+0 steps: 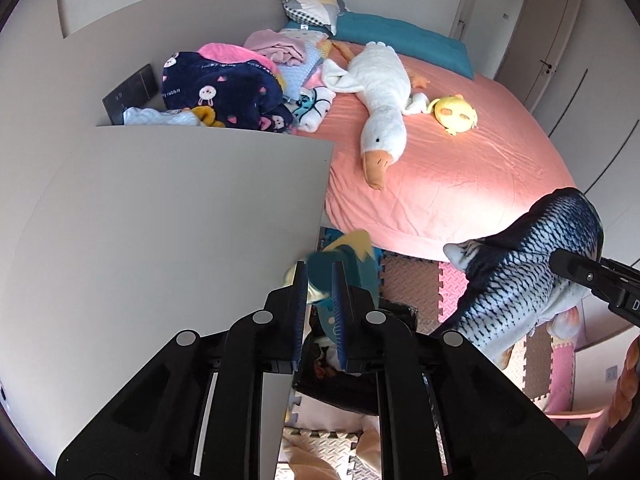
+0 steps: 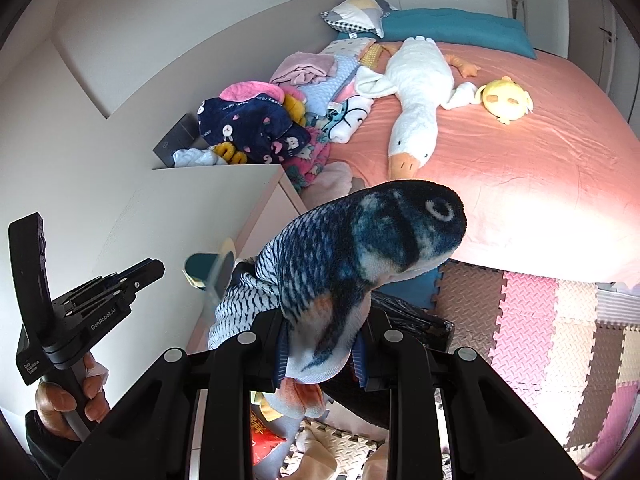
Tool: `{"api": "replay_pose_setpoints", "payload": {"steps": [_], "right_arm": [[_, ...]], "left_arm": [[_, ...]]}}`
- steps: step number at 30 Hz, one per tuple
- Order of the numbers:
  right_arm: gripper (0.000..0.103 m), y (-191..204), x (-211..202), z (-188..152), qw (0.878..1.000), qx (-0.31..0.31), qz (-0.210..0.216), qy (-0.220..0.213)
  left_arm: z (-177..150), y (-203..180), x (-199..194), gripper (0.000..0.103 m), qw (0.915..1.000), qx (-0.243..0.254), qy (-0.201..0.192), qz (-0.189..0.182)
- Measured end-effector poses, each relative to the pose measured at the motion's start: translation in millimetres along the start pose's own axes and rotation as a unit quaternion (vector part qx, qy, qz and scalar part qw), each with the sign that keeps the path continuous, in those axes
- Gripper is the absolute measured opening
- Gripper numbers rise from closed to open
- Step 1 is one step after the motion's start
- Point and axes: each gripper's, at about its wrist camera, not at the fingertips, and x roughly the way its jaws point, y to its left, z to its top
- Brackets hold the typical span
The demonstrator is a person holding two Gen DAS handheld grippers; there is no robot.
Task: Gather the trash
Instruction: 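Carry the card and fish plush over the black trash bin, then open both tools to drop the card and fish plush into the bin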
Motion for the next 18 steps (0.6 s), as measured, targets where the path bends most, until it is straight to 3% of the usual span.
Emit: {"api": "replay_pose_setpoints", "payload": {"steps": [7,9,11,12,13,14,15,18], "right_arm": [[0.027,-31.0,-9.0,-9.4,1.000,0.021,-0.018,-0.001],[0.036,-36.8,-5.9,-10.6,0.999,0.023,-0.020,0.012],[0.066,-41.2,2.7,-11.3,0.999,0.026,-0.029,0.037],[0.066,-43.3,5.7,-12.0,0.998,0.030,-0.039,0.042],[0.066,-45.4,8.1,-13.2,0.998,0.033,-0.039,0.045],[0.066,-46.6,9.7,-14.5,0.998,0.036,-0.038,0.046],[0.066,-47.2,10.9,-15.5,0.997,0.037,-0.040,0.047],[0.066,-47.3,12.8,-18.8,0.997,0.036,-0.039,0.050]], "left_arm": [[-0.8,-18.8,-2.0,0.012,0.9999,0.012,0.001,-0.007],[-2.4,-22.0,-1.9,0.012,0.9998,0.012,0.007,-0.013],[-6.1,-23.9,-1.0,0.014,0.9996,0.005,0.015,-0.021],[-8.1,-23.8,-0.3,0.031,0.9996,0.002,0.018,-0.021],[-9.8,-24.1,-0.1,0.070,0.9997,0.002,0.018,-0.018],[-11.9,-23.8,-1.7,0.089,0.9999,0.000,0.012,-0.009],[-14.7,-23.1,-6.0,0.098,1.0000,-0.003,-0.002,0.000],[-17.4,-21.6,-10.7,0.098,1.0000,0.000,-0.003,-0.002]]}}
